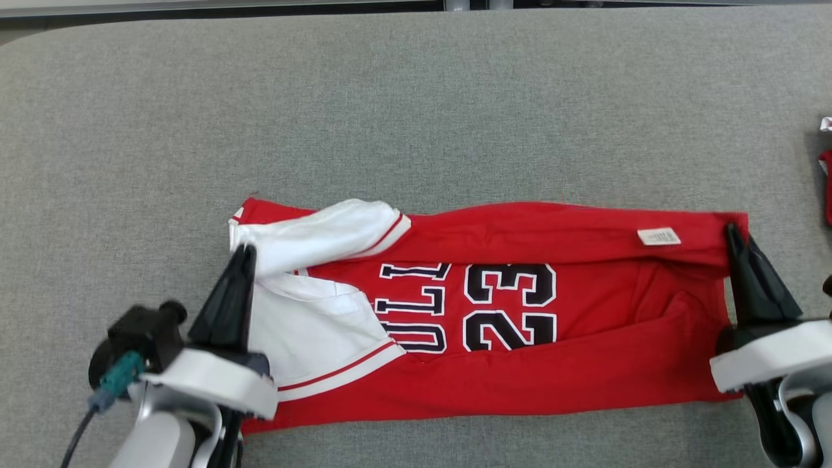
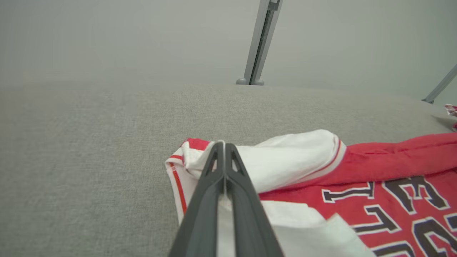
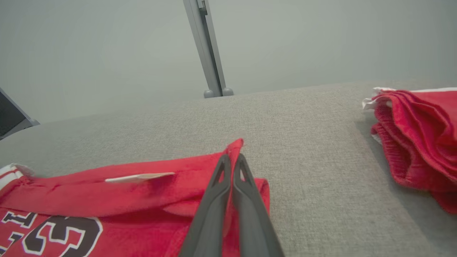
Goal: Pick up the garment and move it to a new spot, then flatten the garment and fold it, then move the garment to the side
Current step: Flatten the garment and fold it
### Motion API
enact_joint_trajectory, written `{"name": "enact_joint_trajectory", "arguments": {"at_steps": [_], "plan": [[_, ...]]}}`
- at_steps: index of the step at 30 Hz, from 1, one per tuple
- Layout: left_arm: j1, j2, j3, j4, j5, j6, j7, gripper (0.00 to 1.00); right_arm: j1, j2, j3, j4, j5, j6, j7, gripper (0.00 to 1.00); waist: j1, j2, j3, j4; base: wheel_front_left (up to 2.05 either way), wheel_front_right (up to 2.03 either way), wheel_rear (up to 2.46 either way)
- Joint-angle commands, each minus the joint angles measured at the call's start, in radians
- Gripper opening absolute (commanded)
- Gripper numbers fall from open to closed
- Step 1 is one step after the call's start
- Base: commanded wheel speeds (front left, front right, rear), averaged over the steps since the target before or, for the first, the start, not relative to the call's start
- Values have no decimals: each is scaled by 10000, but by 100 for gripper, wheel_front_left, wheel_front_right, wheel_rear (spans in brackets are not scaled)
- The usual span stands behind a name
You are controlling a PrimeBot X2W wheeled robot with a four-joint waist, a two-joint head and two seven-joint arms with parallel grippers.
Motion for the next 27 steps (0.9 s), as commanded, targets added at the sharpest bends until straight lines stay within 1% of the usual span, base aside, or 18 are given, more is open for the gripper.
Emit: {"name": "enact_joint_trajectory", "arguments": {"at_steps": [1, 8, 9, 10, 11, 12, 13, 14, 16, 19, 23, 27], "plan": [[294, 86, 47, -149, -100, 114, 84, 0, 214, 7, -68, -111, -41, -3, -95, 0, 0, 0, -62, -12, 0, 0, 0], [1802, 125, 96, -492, -680, 473, 728, 0, 1343, 329, -311, 117, 15, -3, -85, 0, 0, 0, -439, -76, 0, 0, 0], [1927, 141, 73, -466, -748, 459, 845, 0, 1462, 378, -345, 227, 36, -3, -35, 14, 0, 0, -486, -81, 0, 0, 0], [2060, 143, 39, -412, -864, 417, 963, 0, 1525, 432, -345, 302, 43, -3, -56, 38, 0, 0, -535, -98, 0, 0, 0], [2144, 140, 45, -348, -926, 427, 1051, 0, 1583, 510, -359, 386, 133, -3, -57, 44, 0, 0, -566, -110, 0, 0, 0], [2190, 171, 28, -275, -945, 454, 1144, 17, 1639, 511, -349, 467, 105, -3, -27, 100, 0, 0, -591, -111, 0, 0, 0], [2223, 155, 33, -213, -1006, 487, 1195, 100, 1674, 512, -327, 492, 60, -3, -121, 100, 0, 0, -634, -112, 0, 0, 0], [2232, 136, 54, -153, -1029, 524, 1214, 100, 1727, 617, -306, 496, 145, -3, -174, 100, 0, 0, -679, -120, 0, 0, 0], [2255, 128, 104, -107, -994, 591, 1117, 100, 1803, 623, -368, 488, 33, -3, -280, 100, 0, 0, -740, -137, 0, 0, 0], [2229, 43, 340, -223, -846, 842, 554, 100, 1950, 772, -510, 68, -314, -3, -703, 100, 0, 0, -856, -166, 0, 0, 0], [2192, -3, 540, -607, -483, 1212, -120, 100, 2133, 921, -672, -810, -849, -3, -925, 100, 0, 0, -1047, -220, 0, 0, 0], [2004, -5, 630, -1156, -24, 1439, -469, 100, 2168, 1162, -840, -1711, -1495, -3, -654, 100, 0, 0, -1309, -280, 0, 0, 0]]}}
